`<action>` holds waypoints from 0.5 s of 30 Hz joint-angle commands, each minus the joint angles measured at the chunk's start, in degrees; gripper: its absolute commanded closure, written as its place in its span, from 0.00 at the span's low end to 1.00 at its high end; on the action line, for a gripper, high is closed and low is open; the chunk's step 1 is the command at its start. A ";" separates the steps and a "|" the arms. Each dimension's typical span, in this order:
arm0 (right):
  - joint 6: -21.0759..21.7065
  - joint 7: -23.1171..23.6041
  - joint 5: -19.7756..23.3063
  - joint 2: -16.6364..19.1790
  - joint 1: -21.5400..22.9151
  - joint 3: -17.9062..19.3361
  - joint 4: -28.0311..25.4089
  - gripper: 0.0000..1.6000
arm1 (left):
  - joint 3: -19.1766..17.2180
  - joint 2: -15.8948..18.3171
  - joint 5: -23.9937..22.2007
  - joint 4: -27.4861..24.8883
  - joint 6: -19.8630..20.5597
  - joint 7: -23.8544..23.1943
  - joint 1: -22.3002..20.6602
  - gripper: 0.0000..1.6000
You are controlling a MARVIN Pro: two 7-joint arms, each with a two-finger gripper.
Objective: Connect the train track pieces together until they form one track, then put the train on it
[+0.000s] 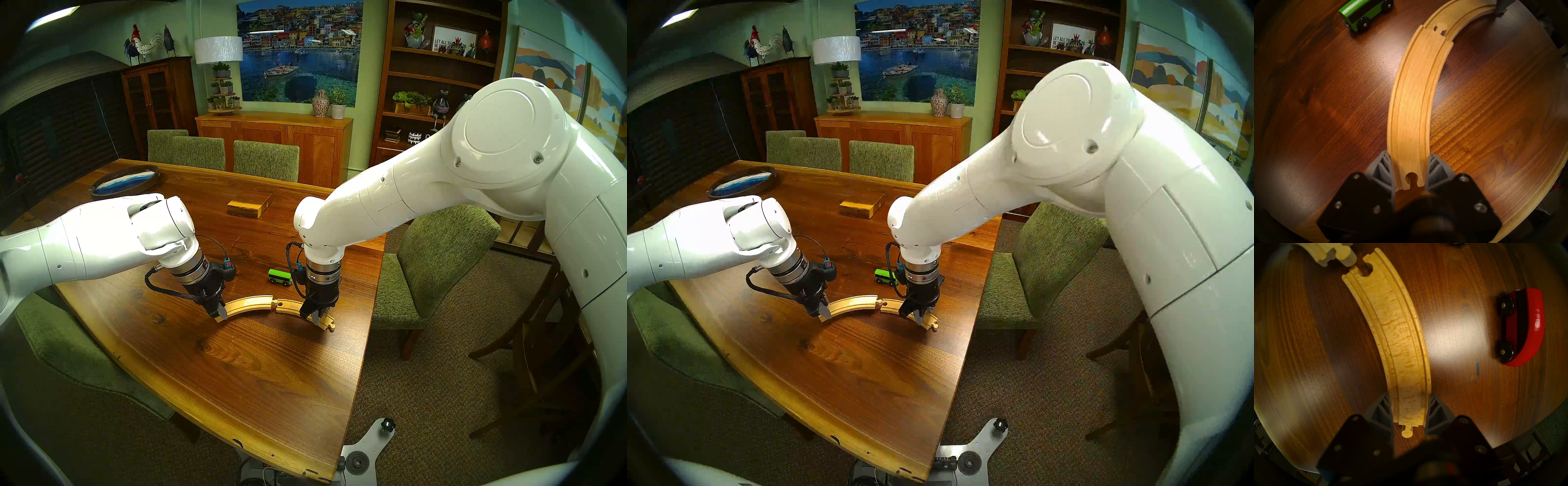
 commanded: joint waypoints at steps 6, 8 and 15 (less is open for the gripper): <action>-0.14 -0.19 0.10 0.25 0.91 0.32 0.43 1.00 | -1.31 -1.03 -0.51 0.23 -0.08 -0.19 -1.75 1.00; -0.14 -0.20 0.10 0.25 0.91 0.33 0.43 1.00 | -1.29 -1.09 -0.53 0.28 -0.06 -0.17 -1.74 1.00; -0.12 -0.23 0.08 0.28 0.89 0.37 0.43 1.00 | -1.13 -1.31 -0.46 0.41 0.04 -0.23 -1.79 1.00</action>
